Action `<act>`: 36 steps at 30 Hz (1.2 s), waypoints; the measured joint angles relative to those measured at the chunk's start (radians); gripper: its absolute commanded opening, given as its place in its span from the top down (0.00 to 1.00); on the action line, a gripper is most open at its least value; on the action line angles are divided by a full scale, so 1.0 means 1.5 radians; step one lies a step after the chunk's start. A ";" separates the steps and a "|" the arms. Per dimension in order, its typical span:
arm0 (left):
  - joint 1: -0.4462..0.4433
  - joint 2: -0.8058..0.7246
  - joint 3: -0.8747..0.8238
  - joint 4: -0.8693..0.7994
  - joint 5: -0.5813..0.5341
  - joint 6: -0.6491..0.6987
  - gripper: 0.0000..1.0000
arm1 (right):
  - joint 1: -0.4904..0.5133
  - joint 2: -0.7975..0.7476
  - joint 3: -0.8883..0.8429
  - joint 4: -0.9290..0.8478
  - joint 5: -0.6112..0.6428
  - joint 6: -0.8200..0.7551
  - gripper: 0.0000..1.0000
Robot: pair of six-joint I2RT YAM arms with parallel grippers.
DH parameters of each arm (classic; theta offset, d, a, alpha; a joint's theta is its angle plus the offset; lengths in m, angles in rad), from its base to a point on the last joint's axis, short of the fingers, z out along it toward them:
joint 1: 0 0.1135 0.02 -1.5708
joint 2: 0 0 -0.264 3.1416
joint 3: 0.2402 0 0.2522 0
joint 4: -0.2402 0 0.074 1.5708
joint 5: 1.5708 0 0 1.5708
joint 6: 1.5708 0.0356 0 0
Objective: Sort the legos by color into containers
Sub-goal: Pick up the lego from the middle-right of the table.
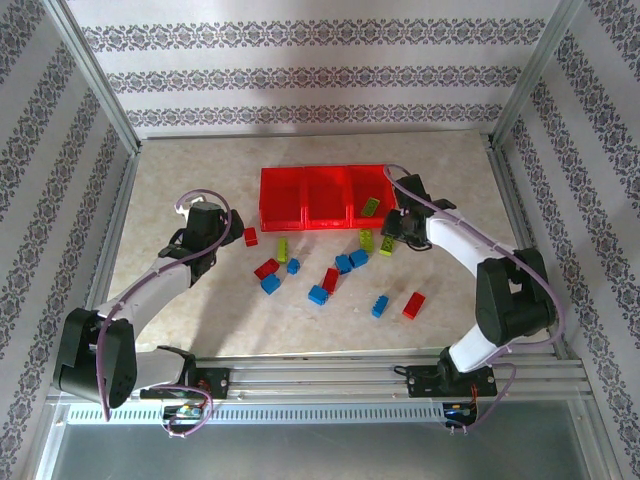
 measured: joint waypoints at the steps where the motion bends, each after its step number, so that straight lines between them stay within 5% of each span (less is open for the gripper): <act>1: 0.000 0.000 0.000 0.000 0.000 -0.002 0.00 | 0.000 0.007 0.000 0.005 -0.005 0.002 0.43; 19: 0.007 0.000 -0.003 0.000 0.002 -0.004 0.00 | 0.000 0.102 0.000 0.029 -0.034 0.017 0.43; 36: 0.009 0.000 -0.009 0.000 0.004 -0.007 0.00 | 0.000 0.108 0.000 0.030 -0.033 0.018 0.57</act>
